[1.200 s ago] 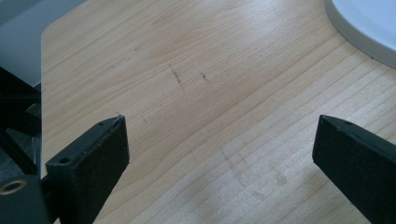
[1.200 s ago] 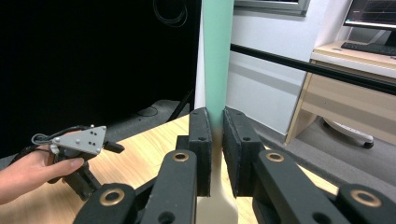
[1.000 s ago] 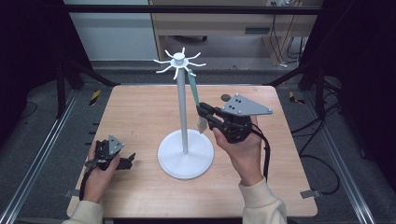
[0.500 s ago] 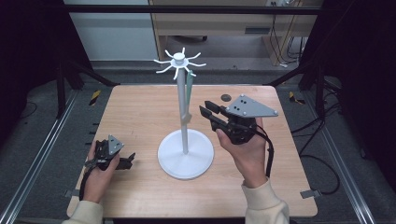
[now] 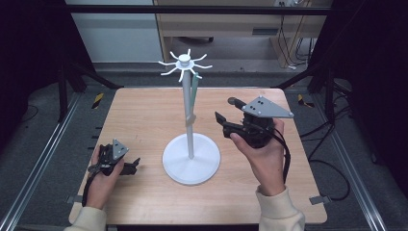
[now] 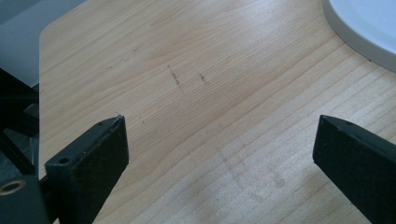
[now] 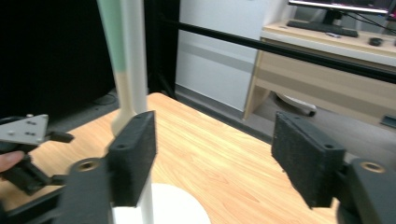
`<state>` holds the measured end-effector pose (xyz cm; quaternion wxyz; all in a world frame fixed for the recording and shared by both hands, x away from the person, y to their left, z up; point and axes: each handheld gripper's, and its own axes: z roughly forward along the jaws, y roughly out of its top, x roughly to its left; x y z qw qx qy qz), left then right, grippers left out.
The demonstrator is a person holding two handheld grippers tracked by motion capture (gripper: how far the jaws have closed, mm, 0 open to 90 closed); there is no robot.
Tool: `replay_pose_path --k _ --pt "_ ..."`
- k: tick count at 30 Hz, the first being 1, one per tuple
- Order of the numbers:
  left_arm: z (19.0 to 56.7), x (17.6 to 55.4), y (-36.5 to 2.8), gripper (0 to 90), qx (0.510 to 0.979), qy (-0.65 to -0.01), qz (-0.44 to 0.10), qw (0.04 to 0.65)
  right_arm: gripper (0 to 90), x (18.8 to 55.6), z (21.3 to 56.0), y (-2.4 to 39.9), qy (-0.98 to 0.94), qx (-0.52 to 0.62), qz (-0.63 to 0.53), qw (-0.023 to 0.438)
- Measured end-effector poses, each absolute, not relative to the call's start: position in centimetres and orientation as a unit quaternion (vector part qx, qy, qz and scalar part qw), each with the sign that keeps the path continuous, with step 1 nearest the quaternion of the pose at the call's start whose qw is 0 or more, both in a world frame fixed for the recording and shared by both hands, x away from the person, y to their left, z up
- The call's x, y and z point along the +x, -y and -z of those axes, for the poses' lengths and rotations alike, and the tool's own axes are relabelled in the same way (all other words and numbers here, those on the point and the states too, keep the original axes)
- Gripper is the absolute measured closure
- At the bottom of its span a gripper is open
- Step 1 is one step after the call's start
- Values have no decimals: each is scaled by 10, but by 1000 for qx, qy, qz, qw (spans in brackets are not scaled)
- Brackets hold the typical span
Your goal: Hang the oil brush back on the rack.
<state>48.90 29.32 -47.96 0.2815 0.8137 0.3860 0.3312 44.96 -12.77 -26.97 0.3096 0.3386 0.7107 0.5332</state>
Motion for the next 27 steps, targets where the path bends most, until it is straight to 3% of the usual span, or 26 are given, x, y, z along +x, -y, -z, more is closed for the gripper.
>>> replay_pose_path --k 10,21,27 --pt "480 489 -294 30 814 -386 -330 282 121 457 282 127 -719 365 -480 346" --pt "480 489 -293 29 814 -387 -329 283 81 465 299 148 -700 376 -460 396" --pt "480 489 -293 29 815 -386 -329 282 81 474 314 162 -699 392 -450 394"
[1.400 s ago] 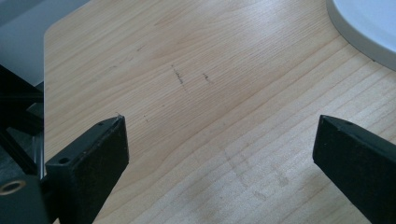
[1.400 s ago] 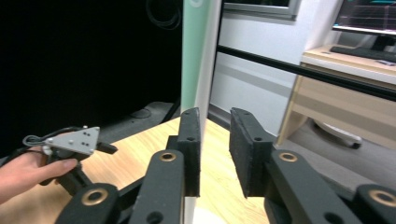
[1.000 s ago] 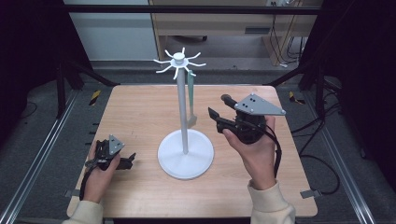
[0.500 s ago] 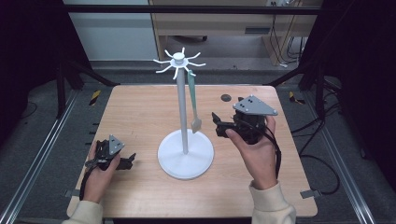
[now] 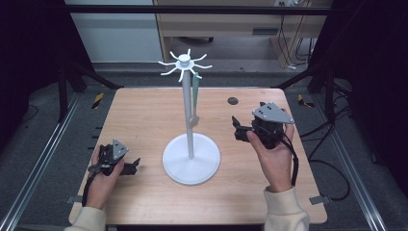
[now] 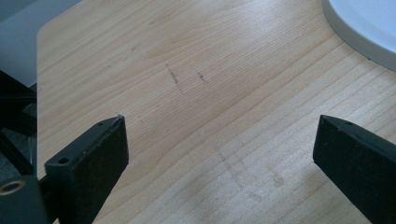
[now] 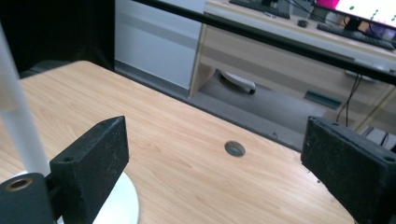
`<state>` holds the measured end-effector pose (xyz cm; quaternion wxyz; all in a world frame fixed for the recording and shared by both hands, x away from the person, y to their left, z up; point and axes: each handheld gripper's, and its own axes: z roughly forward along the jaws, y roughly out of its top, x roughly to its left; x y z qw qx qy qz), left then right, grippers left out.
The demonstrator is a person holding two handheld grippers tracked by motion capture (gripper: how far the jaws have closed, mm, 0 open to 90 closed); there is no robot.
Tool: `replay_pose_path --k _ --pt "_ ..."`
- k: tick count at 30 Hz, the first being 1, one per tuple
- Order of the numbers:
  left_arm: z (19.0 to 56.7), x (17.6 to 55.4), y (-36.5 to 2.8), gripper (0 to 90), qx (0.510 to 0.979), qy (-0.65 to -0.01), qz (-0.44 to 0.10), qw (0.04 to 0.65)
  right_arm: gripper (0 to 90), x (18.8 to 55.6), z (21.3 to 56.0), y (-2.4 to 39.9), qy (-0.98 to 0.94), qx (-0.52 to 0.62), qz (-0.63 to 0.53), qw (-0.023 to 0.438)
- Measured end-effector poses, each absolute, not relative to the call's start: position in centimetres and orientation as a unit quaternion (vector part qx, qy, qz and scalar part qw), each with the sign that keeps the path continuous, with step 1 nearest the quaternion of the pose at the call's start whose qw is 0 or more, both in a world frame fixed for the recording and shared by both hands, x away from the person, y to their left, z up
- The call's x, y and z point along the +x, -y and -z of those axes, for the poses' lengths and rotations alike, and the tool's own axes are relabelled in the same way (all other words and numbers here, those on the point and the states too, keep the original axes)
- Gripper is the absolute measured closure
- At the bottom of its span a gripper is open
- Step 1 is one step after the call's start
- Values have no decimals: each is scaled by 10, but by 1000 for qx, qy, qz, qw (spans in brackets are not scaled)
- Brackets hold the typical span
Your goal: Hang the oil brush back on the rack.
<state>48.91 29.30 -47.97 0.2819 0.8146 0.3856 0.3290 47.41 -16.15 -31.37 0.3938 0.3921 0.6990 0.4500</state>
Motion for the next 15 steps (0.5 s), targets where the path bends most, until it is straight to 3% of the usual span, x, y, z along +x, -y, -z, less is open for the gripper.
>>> replay_pose_path --k 15 --pt "480 489 -293 29 815 -386 -328 283 89 499 367 187 -711 434 -414 367"
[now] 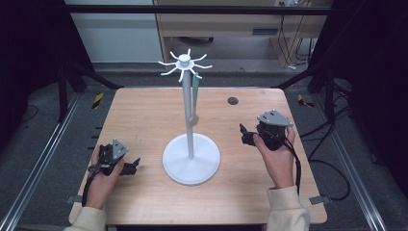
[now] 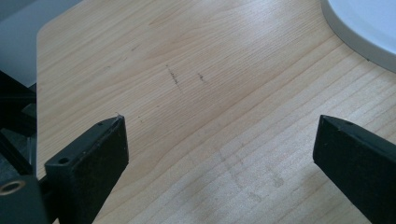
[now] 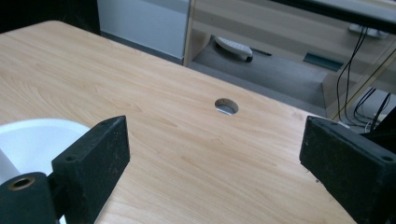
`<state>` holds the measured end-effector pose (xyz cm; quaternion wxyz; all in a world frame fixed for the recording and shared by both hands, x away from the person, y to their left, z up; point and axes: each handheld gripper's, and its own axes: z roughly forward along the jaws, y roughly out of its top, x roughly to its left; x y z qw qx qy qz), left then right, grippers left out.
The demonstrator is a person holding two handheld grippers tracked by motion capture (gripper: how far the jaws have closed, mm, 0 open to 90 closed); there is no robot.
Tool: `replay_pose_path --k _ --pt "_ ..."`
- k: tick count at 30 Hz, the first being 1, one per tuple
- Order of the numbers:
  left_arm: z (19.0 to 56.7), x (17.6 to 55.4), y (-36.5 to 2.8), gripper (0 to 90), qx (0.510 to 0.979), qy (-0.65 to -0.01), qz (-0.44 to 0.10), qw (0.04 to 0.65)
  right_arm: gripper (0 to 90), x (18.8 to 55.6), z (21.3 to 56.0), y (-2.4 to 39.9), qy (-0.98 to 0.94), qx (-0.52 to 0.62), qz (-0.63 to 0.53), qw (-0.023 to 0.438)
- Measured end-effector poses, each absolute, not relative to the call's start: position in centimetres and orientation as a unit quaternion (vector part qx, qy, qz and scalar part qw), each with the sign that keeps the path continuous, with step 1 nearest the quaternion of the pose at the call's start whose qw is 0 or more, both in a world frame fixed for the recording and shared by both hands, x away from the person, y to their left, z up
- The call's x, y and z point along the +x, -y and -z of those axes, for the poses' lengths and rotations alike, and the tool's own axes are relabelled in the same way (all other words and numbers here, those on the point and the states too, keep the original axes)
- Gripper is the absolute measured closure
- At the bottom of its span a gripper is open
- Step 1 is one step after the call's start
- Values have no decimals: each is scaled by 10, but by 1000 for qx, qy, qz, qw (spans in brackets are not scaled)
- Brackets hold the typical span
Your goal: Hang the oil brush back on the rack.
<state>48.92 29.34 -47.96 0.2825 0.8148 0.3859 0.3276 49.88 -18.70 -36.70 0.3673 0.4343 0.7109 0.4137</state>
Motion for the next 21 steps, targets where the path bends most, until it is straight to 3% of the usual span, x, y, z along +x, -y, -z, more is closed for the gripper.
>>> replay_pose_path --k 21 --pt "480 490 -292 29 818 -383 -324 281 132 522 440 193 -746 466 -370 299"
